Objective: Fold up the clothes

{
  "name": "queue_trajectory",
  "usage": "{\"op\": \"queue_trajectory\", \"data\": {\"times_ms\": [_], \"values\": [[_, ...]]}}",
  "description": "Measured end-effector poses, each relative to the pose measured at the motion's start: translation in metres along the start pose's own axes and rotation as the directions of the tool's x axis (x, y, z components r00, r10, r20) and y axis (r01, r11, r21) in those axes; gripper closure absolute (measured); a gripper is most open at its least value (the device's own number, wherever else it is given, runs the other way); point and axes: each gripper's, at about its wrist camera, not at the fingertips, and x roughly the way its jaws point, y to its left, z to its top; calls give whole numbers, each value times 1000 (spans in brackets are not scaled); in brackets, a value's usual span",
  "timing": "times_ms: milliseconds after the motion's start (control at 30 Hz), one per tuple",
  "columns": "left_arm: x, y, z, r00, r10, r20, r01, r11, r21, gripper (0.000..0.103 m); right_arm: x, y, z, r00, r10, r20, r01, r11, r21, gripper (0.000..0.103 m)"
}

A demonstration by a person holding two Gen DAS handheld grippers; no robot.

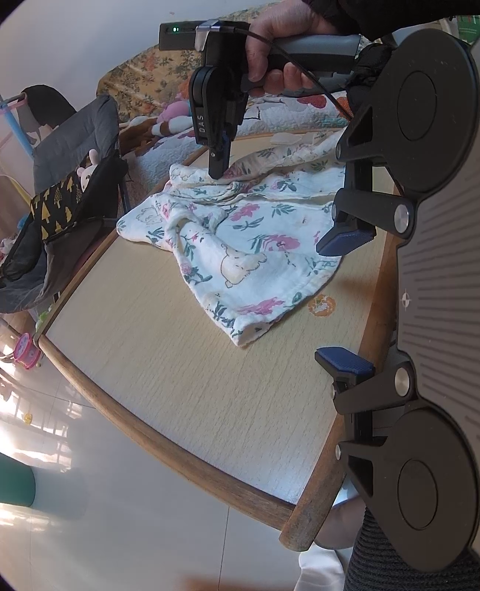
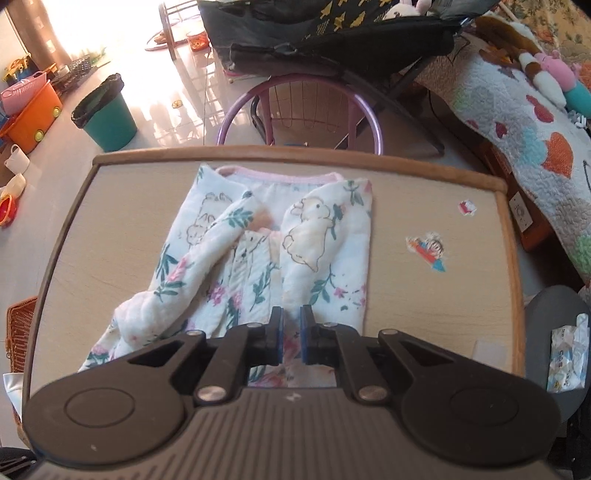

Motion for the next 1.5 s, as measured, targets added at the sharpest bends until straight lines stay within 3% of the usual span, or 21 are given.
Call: {"op": "queue_trajectory", "data": {"times_ms": [200,433,567,767,933,1067,1167,1300,1500], "values": [[-1,0,1,1000,0,2,0,1000,-6,47,3,2,-5,1000,3,-3,-3,1000,2,93],[0,3,2,1000,-10,5,10,999,-39,46,-37,-14,-17,999,27,-20,-26,999,43,87],[-1,4,2,1000,-6,6,6,998,-56,46,-61,-37,-46,999,15,-47,-10,995,96,80],[-3,3,0,1000,17,8,-16,997,-79,46,-81,-66,-110,997,43,-63,-31,985,172,79],[-5,3,-4,999,30,31,-26,992,-120,46,-79,-78,-148,995,-23,-94,38,986,163,79],[-4,-7,0,997,74,23,-72,995,-72,46,-77,-84,-164,998,-44,-42,50,986,162,79],[-5,-15,7,990,126,59,-125,992,-15,46,-74,-92,-169,999,-26,-31,31,982,185,79],[-8,-15,22,980,162,119,-162,987,-9,46,-73,-99,-179,1000,-17,-3,17,978,206,80],[-6,-14,40,969,201,146,-203,979,0,49,-75,-99,-191,998,-33,53,20,976,218,80]]}}
